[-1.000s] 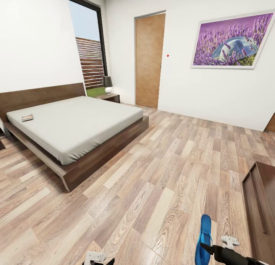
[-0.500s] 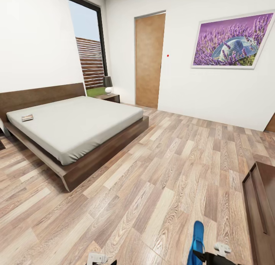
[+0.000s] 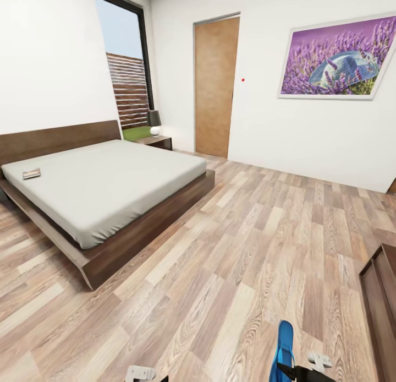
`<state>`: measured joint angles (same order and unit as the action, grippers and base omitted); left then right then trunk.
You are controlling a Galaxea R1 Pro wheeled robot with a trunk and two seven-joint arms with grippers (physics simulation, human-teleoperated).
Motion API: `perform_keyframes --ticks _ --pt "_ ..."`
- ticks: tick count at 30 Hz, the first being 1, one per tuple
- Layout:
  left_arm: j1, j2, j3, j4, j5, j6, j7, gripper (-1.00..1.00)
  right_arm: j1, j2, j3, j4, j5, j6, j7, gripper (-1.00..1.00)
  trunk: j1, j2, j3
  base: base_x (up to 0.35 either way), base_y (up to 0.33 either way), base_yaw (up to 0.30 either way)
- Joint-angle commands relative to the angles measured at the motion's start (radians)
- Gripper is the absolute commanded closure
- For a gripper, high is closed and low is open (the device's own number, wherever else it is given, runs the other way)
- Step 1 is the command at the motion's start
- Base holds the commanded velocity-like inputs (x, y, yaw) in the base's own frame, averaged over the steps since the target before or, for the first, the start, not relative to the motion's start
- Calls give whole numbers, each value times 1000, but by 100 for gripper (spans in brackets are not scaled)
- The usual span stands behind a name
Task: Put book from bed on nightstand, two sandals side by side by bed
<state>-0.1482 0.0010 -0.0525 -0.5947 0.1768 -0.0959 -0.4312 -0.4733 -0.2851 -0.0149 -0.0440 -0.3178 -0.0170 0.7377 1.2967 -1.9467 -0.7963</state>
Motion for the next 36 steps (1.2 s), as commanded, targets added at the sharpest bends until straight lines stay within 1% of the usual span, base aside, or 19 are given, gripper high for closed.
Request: perform_keyframes --ticks 1,4,8,11,13,15,18,22,36 --pt "-1 0 -3 1 7 -2 -1 -100 -1 0 -2 1 -1 -2 3 100 0 0 -1 324 0 0" --pt "-1 1 -3 11 7 -2 -1 -100 -1 0 -2 0 -1 -2 3 100 0 0 -1 324 0 0" --pt "-1 2 -5 69 5 -2 0 -100 -1 0 -2 0 -1 -2 3 100 0 0 -1 324 0 0" --pt "-1 1 -23 89 4 -2 2 -100 -1 0 -2 0 -1 -1 3 100 0 0 -1 324 0 0" --pt "-1 1 -48 94 5 -2 4 -100 -1 0 -2 0 -1 -1 3 100 0 0 -1 324 0 0" --pt "-1 2 -64 95 6 -2 5 -100 -1 0 -2 0 -1 -1 3 100 0 0 -1 319 0 0" --pt "-1 2 -71 96 6 -2 6 -100 -1 0 -2 0 -1 -1 3 100 0 0 -1 288 0 -24" --pt "-1 2 -76 95 5 -3 6 -100 -1 0 -2 0 -1 -1 3 100 0 0 -1 137 0 -206" --pt "-1 2 -78 95 4 -4 6 -100 -1 0 -2 0 -1 -2 3 100 0 0 -1 6 0 -271"
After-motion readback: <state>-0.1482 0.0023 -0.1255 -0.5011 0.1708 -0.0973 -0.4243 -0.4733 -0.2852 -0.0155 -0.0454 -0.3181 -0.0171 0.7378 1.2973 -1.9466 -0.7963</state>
